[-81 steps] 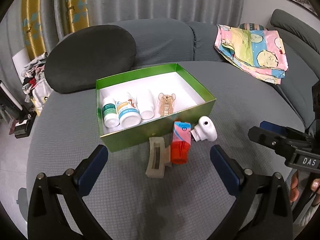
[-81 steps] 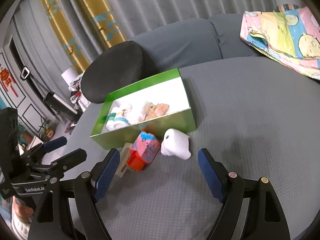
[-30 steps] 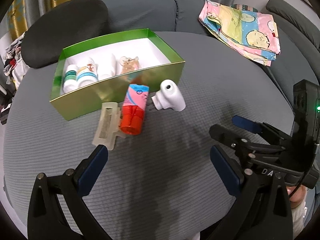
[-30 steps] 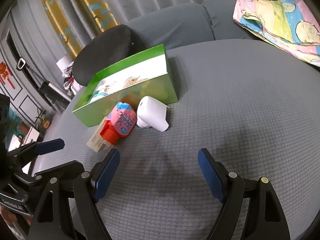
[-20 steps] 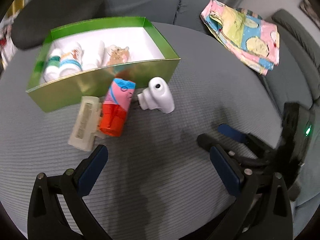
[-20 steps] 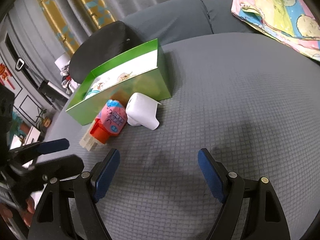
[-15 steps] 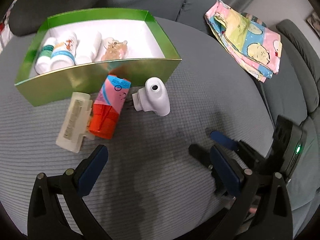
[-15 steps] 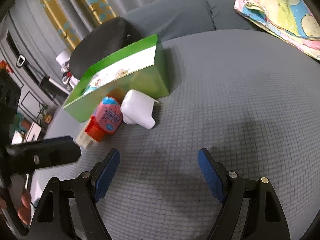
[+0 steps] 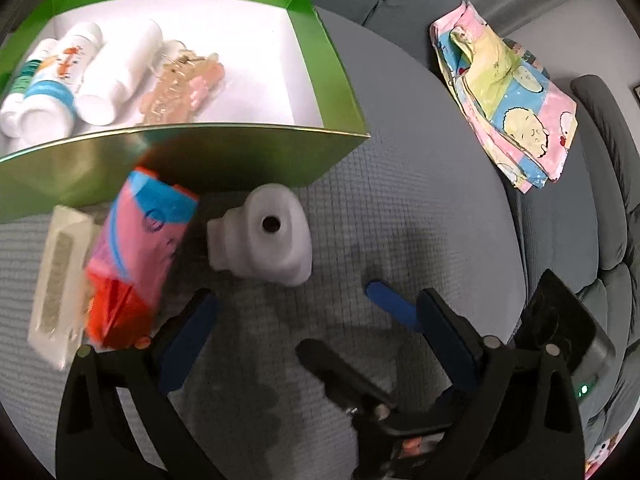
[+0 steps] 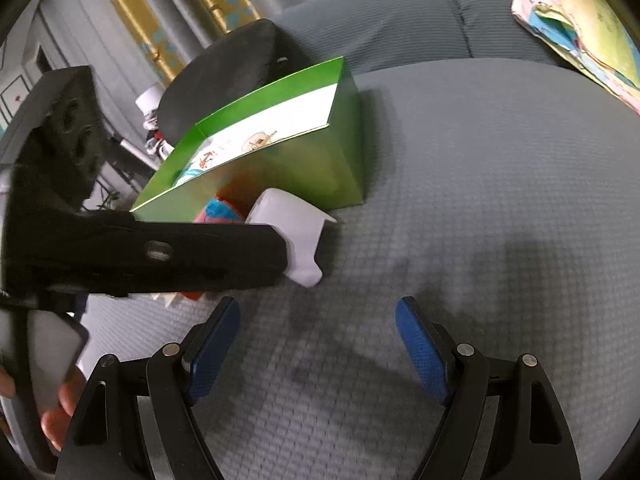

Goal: Organize rigid objects

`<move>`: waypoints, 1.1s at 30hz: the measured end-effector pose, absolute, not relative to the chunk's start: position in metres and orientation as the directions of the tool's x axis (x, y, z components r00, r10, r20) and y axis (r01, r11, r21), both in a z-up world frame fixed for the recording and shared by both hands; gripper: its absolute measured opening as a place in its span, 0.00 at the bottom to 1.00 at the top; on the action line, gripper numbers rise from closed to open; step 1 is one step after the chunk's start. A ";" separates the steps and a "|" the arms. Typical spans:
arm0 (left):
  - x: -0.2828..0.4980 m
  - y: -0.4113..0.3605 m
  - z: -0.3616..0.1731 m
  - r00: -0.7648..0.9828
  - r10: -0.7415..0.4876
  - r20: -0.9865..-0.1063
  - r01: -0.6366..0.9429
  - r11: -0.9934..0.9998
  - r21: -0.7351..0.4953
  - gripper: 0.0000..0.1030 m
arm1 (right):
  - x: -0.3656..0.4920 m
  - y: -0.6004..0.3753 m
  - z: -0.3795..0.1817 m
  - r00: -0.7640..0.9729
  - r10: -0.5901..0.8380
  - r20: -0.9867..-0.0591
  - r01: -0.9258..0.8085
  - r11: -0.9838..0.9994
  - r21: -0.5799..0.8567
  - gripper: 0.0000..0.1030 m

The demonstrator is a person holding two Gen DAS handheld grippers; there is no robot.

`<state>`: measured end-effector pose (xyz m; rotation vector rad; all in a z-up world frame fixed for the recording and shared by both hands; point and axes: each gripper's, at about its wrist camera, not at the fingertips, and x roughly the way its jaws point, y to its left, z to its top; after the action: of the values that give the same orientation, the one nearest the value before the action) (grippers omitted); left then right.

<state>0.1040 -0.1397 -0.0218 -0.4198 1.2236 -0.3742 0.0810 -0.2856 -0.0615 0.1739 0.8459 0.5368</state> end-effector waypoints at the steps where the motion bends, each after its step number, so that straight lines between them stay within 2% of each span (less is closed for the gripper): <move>1: 0.107 -0.139 -0.022 0.301 -0.480 -0.824 0.044 0.870 -0.491 0.94 | 0.084 -0.284 -0.062 0.538 0.519 -0.664 -0.387 0.852 0.351 0.79; 8: 0.113 -0.138 -0.025 0.328 -0.450 -0.831 0.041 0.885 -0.463 0.93 | 0.100 -0.271 -0.068 0.527 0.548 -0.649 -0.429 0.831 0.353 0.79; 10: 0.116 -0.135 -0.029 0.326 -0.437 -0.838 0.013 0.889 -0.458 0.81 | 0.106 -0.269 -0.068 0.521 0.565 -0.640 -0.439 0.820 0.366 0.79; 12: 0.120 -0.123 -0.040 0.294 -0.490 -0.821 -0.056 0.848 -0.526 0.68 | 0.110 -0.269 -0.069 0.512 0.585 -0.629 -0.442 0.808 0.391 0.79; 15: 0.125 -0.109 -0.047 0.288 -0.527 -0.799 -0.109 0.811 -0.574 0.61 | 0.115 -0.264 -0.069 0.503 0.604 -0.619 -0.457 0.793 0.402 0.79; 19: 0.129 -0.105 -0.045 0.299 -0.528 -0.795 -0.117 0.807 -0.579 0.60 | 0.116 -0.254 -0.070 0.496 0.612 -0.615 -0.475 0.785 0.398 0.78; 22: 0.132 -0.109 -0.044 0.294 -0.525 -0.799 -0.095 0.816 -0.571 0.60 | 0.121 -0.251 -0.075 0.478 0.617 -0.625 -0.467 0.781 0.415 0.67; 24: 0.133 -0.114 -0.043 0.287 -0.517 -0.806 -0.080 0.826 -0.558 0.57 | 0.124 -0.248 -0.077 0.464 0.621 -0.632 -0.473 0.777 0.416 0.48; 26: 0.134 -0.117 -0.044 0.290 -0.515 -0.807 -0.062 0.831 -0.553 0.55 | 0.122 -0.245 -0.078 0.468 0.607 -0.642 -0.473 0.786 0.399 0.39; 33: 0.126 -0.120 -0.038 0.289 -0.512 -0.809 0.021 0.848 -0.530 0.56 | 0.115 -0.239 -0.071 0.481 0.589 -0.649 -0.488 0.795 0.360 0.34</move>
<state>0.1258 -0.1202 -0.0376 -0.4664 1.2367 -0.3734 0.1152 -0.2389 -0.0711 0.1320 0.8428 0.6586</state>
